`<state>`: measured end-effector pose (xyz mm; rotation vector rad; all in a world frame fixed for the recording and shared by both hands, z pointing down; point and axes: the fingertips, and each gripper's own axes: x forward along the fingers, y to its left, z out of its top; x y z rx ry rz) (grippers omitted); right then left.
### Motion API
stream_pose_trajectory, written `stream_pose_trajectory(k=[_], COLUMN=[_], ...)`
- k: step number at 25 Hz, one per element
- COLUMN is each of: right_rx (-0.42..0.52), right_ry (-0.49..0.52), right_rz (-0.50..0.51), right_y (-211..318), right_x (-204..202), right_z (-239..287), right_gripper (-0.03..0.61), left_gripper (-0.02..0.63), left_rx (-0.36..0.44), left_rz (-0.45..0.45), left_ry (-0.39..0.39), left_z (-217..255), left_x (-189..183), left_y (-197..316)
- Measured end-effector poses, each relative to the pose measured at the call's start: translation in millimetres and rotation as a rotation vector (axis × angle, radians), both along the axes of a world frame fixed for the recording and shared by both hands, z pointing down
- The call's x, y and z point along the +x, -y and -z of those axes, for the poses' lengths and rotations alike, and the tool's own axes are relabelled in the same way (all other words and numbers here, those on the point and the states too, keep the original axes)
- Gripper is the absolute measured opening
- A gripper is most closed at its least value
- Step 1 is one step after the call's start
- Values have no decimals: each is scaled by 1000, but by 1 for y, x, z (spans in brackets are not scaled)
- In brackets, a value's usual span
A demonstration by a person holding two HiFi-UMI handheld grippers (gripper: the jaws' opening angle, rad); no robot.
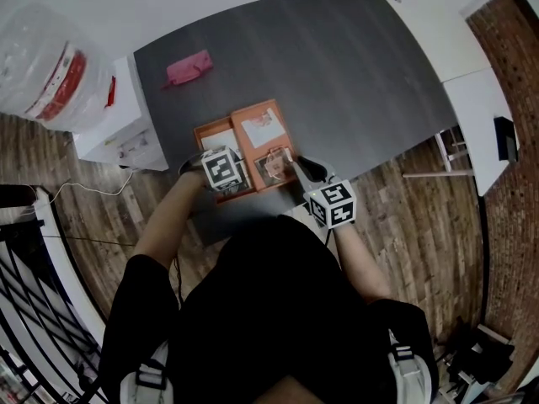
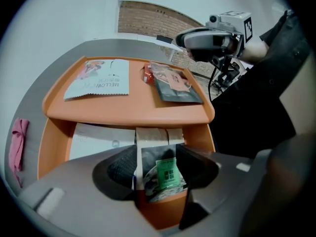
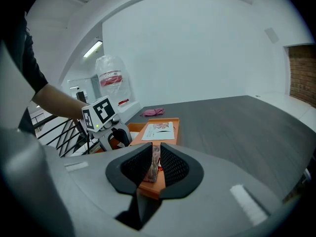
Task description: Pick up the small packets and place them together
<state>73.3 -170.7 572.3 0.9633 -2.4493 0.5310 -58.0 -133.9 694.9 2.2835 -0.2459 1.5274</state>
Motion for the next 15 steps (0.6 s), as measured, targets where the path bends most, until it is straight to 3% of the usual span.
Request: stream_pose_trajectory(k=[5, 8, 12, 15], right_rx=[1, 3, 5, 8], right_ry=[-2, -4, -8, -9], right_rz=[-8, -13, -17, -12], right_y=[1, 1, 1, 2], right_x=[3, 6, 9, 9], right_z=[0, 1, 1, 1], right_gripper=[52, 52, 52, 52], left_gripper=[236, 166, 120, 64], left_rx=[-13, 25, -3, -20], left_rz=[-4, 11, 10, 9], left_ry=[68, 50, 66, 22], left_z=[-8, -7, -7, -1], left_x=[-5, -2, -7, -3], left_y=[-1, 9, 5, 4])
